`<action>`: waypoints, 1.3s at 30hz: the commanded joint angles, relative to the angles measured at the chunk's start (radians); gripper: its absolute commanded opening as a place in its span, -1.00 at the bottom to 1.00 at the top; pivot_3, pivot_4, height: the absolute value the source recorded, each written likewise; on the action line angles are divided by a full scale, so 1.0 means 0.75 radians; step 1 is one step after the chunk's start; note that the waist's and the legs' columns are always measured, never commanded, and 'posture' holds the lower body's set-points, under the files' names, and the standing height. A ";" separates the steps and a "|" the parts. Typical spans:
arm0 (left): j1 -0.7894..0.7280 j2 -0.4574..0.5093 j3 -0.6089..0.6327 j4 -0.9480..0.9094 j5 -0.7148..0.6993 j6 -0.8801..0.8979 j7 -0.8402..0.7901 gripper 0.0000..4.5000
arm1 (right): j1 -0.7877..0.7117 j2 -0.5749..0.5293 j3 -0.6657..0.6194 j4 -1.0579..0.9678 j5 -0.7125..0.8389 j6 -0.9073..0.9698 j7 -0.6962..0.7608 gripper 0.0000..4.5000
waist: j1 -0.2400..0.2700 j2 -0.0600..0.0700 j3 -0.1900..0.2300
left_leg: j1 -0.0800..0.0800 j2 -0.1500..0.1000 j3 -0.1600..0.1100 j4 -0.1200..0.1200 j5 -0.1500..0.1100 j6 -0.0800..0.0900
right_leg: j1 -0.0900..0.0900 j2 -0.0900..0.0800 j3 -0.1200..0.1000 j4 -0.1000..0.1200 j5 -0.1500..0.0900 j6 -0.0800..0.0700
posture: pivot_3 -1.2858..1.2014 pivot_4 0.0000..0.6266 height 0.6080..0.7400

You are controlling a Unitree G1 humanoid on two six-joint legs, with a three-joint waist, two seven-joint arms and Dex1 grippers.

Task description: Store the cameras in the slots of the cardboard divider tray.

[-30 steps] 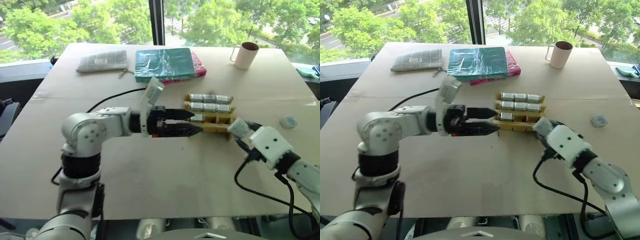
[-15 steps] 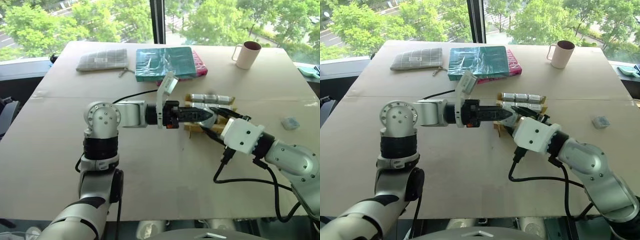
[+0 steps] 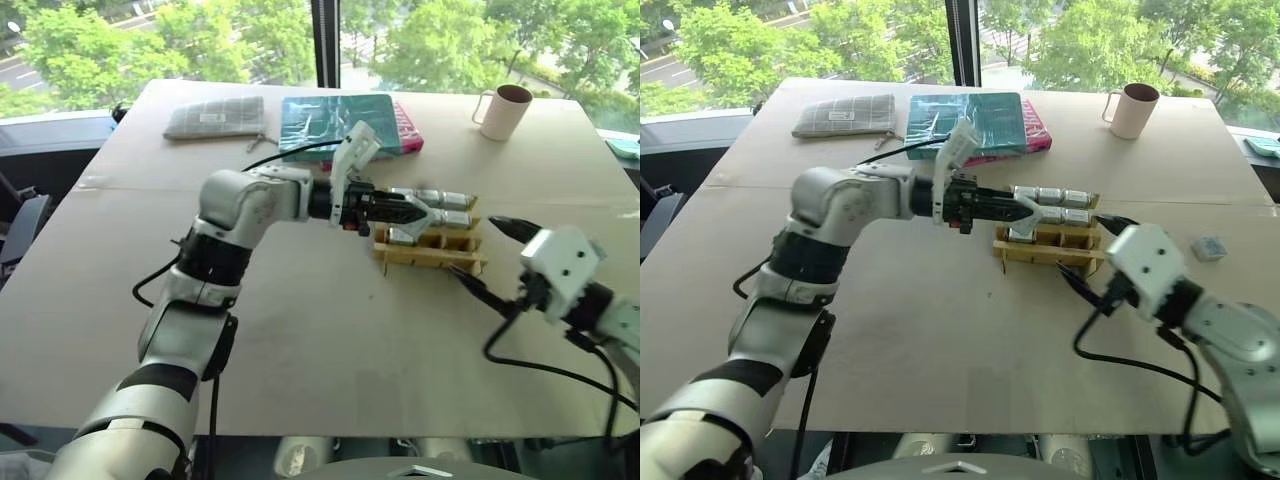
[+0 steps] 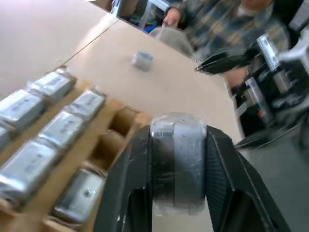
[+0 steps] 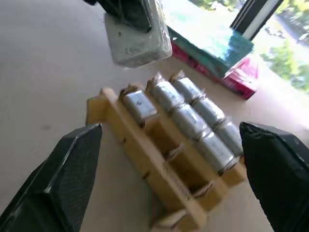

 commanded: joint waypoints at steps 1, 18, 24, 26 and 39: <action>-0.137 -0.079 -0.106 0.261 0.229 -0.341 -0.163 -0.65 | -0.015 -0.078 -0.185 0.060 0.202 -0.014 0.158 1.00 | -0.002 0.000 0.000 | 0.000 0.000 0.000 0.000 -0.001 0.001 | 0.000 0.000 0.000 0.000 0.000 0.000 | 0.03 -0.52 1.00; -0.383 -0.438 -0.100 1.049 0.731 -1.031 -0.266 -0.65 | 0.040 -0.142 -0.234 0.086 0.262 -0.040 0.122 1.00 | 0.005 -0.001 0.001 | -0.011 -0.006 0.005 0.006 -0.015 0.025 | -0.007 -0.012 0.001 -0.002 -0.002 0.007 | 0.03 -0.52 1.00; -0.411 -0.490 -0.015 1.088 0.747 -1.011 -0.281 -0.65 | 0.094 -0.129 -0.251 0.049 0.264 -0.046 0.085 1.00 | 0.001 -0.001 0.001 | -0.012 -0.007 0.003 0.013 -0.020 0.033 | -0.004 -0.015 -0.001 -0.002 -0.001 0.011 | 0.03 -0.52 1.00; -0.418 -0.496 0.011 1.090 0.752 -1.007 -0.282 -0.65 | 0.104 -0.127 -0.253 0.042 0.267 -0.047 0.079 1.00 | 0.000 -0.001 0.001 | -0.013 -0.006 0.003 0.015 -0.020 0.033 | -0.004 -0.016 0.000 -0.001 0.000 0.011 | 0.03 -0.52 1.00; -0.382 -0.491 -0.061 1.099 0.986 -1.104 -0.198 -0.65 | 0.183 -0.126 -0.278 0.037 0.279 -0.066 0.072 1.00 | -0.002 -0.001 0.001 | -0.012 -0.006 0.004 0.018 -0.020 0.033 | -0.004 -0.016 0.001 0.001 0.000 0.011 | 0.03 -0.52 1.00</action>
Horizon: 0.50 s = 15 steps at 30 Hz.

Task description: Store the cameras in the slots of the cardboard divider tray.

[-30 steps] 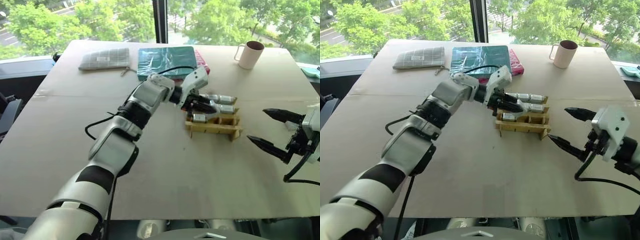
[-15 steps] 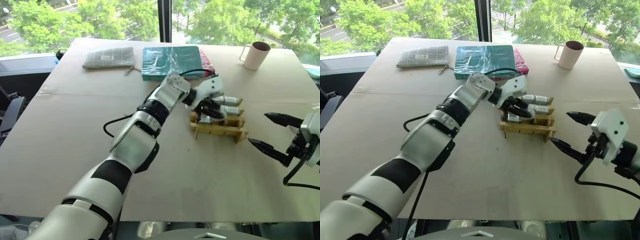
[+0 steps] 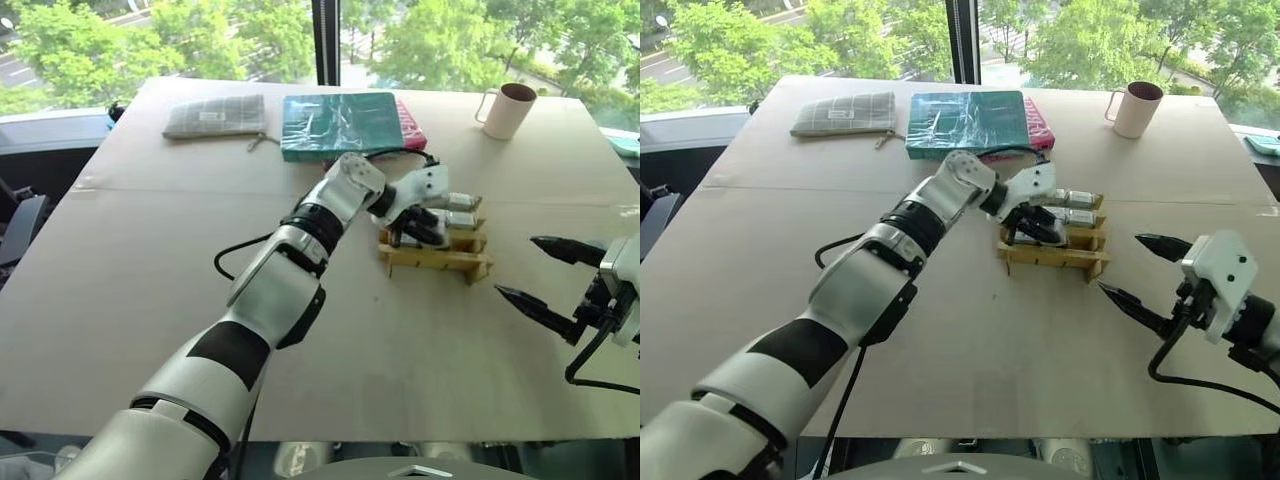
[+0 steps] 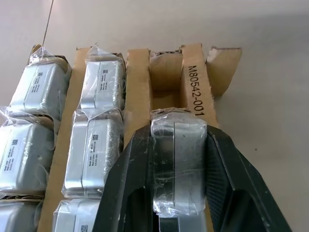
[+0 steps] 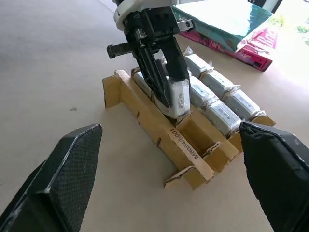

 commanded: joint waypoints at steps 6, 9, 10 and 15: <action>-0.052 -0.004 0.122 -0.189 -0.071 0.123 -0.024 0.77 | 0.030 0.011 -0.071 -0.053 0.009 -0.002 -0.066 1.00 | 0.004 0.000 0.000 | 0.000 0.000 0.000 0.001 0.000 0.001 | 0.000 0.000 0.000 0.002 0.000 0.000 | 0.03 -0.52 1.00; -0.043 0.050 0.266 -0.452 -0.249 0.399 -0.090 0.96 | 0.025 0.038 -0.040 -0.064 -0.088 0.063 -0.240 1.00 | 0.001 0.000 0.000 | -0.002 0.000 -0.001 0.003 0.001 -0.001 | -0.001 -0.002 -0.001 0.002 0.000 0.000 | 0.03 -0.52 1.00; -0.007 0.079 0.300 -0.574 -0.300 0.492 -0.100 0.96 | 0.017 0.049 -0.027 -0.062 -0.118 0.106 -0.312 1.00 | 0.000 0.001 0.000 | -0.004 0.000 -0.001 0.003 0.003 -0.005 | -0.002 -0.002 -0.001 0.002 0.000 0.000 | 0.03 -0.52 1.00; 0.471 0.223 0.460 -1.328 -0.570 0.794 -0.023 0.96 | -0.150 0.076 0.079 0.132 -0.311 0.349 -0.649 1.00 | -0.031 0.013 -0.007 | 0.005 0.001 0.001 0.000 0.003 -0.007 | 0.002 -0.003 0.004 0.002 0.000 0.000 | 0.03 -0.52 1.00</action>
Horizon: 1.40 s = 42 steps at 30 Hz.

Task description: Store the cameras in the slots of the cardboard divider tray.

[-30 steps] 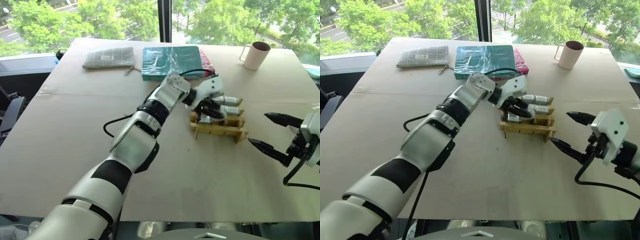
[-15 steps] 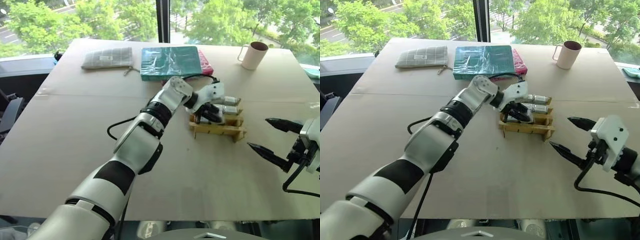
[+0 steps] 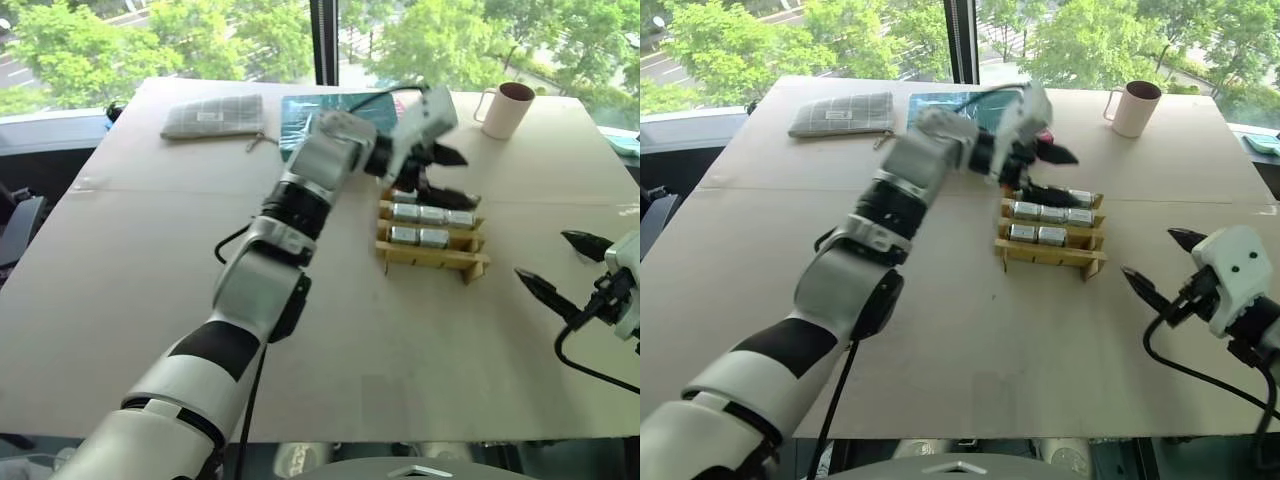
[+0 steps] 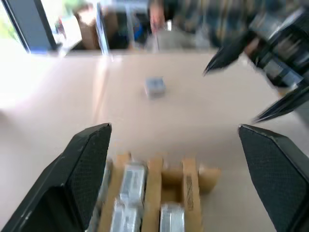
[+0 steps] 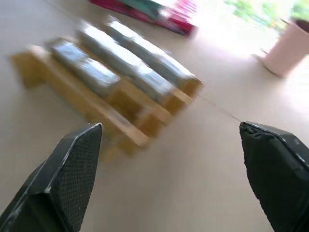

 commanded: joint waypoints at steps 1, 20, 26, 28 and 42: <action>0.317 0.074 0.095 -0.485 -0.225 0.264 0.066 0.96 | -0.136 0.023 0.030 0.160 -0.107 0.143 -0.208 1.00 | -0.010 0.003 -0.001 | 0.002 0.000 0.000 -0.001 0.000 0.000 | 0.001 0.000 0.001 0.000 0.000 0.000 | 0.03 -0.52 1.00; 0.859 0.140 0.064 -1.096 -0.403 0.305 0.542 0.96 | -1.026 -0.012 0.286 1.467 -0.373 0.116 -0.307 1.00 | -0.010 0.006 0.002 | 0.004 -0.002 0.001 0.000 0.005 -0.007 | 0.003 0.008 0.006 0.001 0.003 0.001 | 0.03 -0.52 1.00; 0.885 0.170 0.053 -1.137 -0.435 0.301 0.600 1.00 | -1.099 -0.028 0.358 1.658 -0.421 0.069 -0.234 0.64 | -0.009 0.006 0.002 | 0.004 -0.002 0.001 -0.001 0.005 -0.007 | 0.003 0.009 0.006 0.001 0.003 0.002 | 0.03 -0.52 1.00; 0.890 0.178 0.053 -1.140 -0.443 0.298 0.611 1.00 | -1.089 -0.033 0.364 1.661 -0.426 0.072 -0.218 0.28 | -0.009 0.006 0.002 | 0.004 -0.002 0.001 -0.001 0.005 -0.007 | 0.003 0.008 0.006 0.001 0.003 0.002 | 0.03 -0.52 1.00; 0.698 0.066 0.191 -1.008 -0.760 0.754 0.908 1.00 | -0.506 -0.175 0.247 0.413 -0.272 0.030 0.102 -0.10 | -0.009 0.008 0.002 | 0.003 -0.001 0.000 -0.001 0.005 -0.007 | 0.003 0.007 0.007 0.000 0.001 0.005 | 0.03 -0.52 1.00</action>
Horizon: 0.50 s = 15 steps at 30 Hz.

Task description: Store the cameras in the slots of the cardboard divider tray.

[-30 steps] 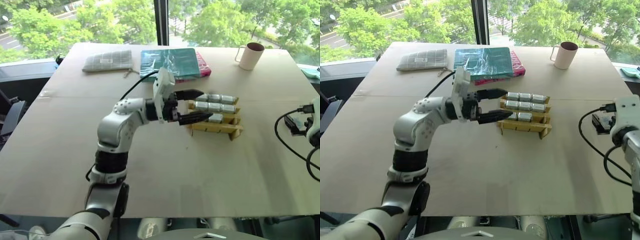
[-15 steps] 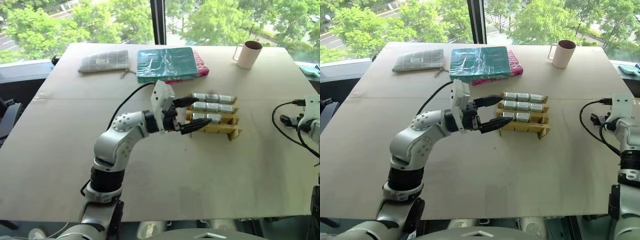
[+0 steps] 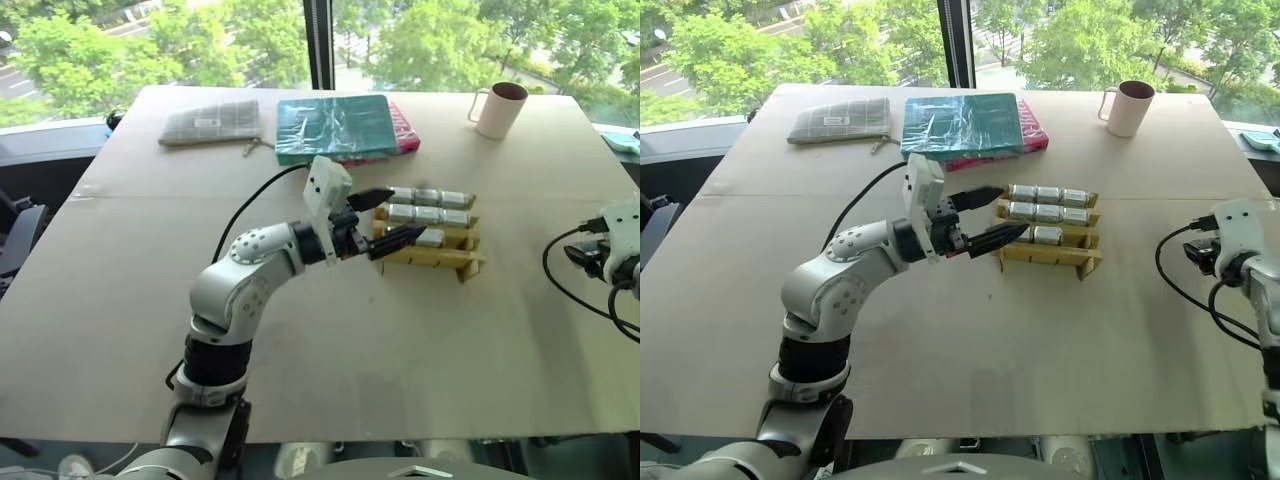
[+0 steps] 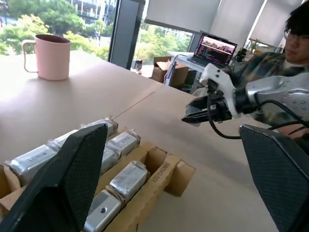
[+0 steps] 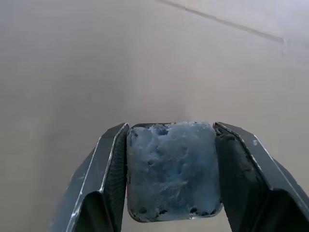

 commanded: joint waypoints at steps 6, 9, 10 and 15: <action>-0.301 -0.104 0.255 0.300 -0.429 0.539 0.172 1.00 | 0.189 -0.184 0.110 -0.874 0.004 -0.282 0.258 -0.10 | -0.001 -0.004 0.001 | 0.002 0.002 -0.002 0.000 0.001 -0.002 | 0.001 0.002 -0.001 0.001 -0.003 0.005 | 0.03 -0.52 1.00; -0.343 -0.110 0.241 0.344 -0.477 0.628 0.175 1.00 | 0.084 -0.162 0.225 -0.950 -0.014 -0.292 0.232 -0.10 | 0.000 -0.007 0.002 | 0.002 0.001 -0.001 0.001 0.001 -0.002 | 0.001 0.001 -0.001 0.001 -0.003 0.005 | 0.03 -0.52 1.00; -0.346 -0.104 0.217 0.343 -0.470 0.633 0.171 1.00 | 0.044 -0.155 0.261 -0.964 -0.022 -0.283 0.223 -0.10 | 0.000 -0.007 0.002 | 0.001 0.001 -0.001 0.001 0.001 -0.002 | 0.000 0.001 -0.001 0.001 -0.003 0.005 | 0.03 -0.52 1.00; -0.361 -0.091 0.161 0.341 -0.482 0.668 0.149 1.00 | -0.094 -0.153 0.414 -0.977 -0.107 -0.282 0.225 -0.10 | 0.009 -0.007 0.003 | 0.001 0.000 -0.003 0.001 0.001 -0.003 | 0.000 0.000 -0.002 0.001 0.000 0.000 | 0.03 -0.52 1.00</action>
